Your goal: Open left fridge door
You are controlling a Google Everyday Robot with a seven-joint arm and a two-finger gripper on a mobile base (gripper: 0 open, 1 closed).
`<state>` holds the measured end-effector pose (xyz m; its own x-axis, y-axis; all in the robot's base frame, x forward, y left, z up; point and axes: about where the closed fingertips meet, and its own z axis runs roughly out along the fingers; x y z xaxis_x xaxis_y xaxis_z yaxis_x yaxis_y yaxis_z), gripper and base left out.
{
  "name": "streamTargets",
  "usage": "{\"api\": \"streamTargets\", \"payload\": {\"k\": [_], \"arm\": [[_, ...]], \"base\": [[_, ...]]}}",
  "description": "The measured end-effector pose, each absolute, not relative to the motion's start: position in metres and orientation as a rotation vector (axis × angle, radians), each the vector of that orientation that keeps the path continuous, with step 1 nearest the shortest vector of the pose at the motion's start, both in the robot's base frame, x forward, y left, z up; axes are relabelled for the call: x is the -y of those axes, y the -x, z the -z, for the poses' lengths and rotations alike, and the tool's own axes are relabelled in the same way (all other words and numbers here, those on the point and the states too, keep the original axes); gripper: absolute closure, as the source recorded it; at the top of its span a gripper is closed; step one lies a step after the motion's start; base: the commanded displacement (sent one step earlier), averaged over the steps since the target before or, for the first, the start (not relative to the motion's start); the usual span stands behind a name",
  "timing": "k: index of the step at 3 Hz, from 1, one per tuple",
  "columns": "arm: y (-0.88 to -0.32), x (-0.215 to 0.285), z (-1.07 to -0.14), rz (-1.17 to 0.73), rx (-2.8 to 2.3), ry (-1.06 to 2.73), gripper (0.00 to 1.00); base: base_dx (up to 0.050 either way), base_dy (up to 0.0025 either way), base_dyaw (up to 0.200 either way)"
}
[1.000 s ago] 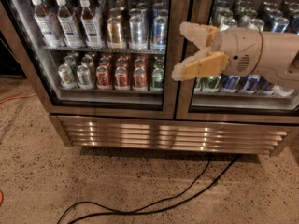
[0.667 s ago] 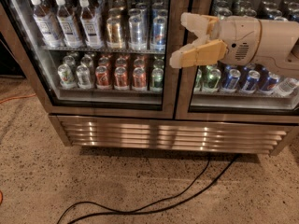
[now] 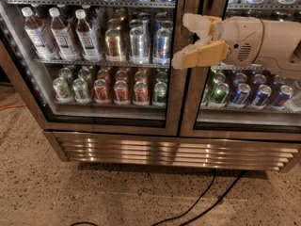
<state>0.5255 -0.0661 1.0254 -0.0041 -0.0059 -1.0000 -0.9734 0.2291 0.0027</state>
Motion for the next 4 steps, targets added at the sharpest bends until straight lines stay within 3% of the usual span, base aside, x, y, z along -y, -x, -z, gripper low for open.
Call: {"api": "streamTargets", "payload": {"k": [1, 3, 4], "arm": [[-0.525, 0.066, -1.025, -1.037, -1.317, 1.040, 0.00], [-0.527, 0.072, -1.025, -1.018, -1.340, 1.004, 0.00], [-0.528, 0.097, -1.028, -0.977, -1.356, 0.917, 0.00]], "base": [[0.050, -0.00003, 0.001], [0.000, 0.00000, 0.000], [0.000, 0.00000, 0.000]]}}
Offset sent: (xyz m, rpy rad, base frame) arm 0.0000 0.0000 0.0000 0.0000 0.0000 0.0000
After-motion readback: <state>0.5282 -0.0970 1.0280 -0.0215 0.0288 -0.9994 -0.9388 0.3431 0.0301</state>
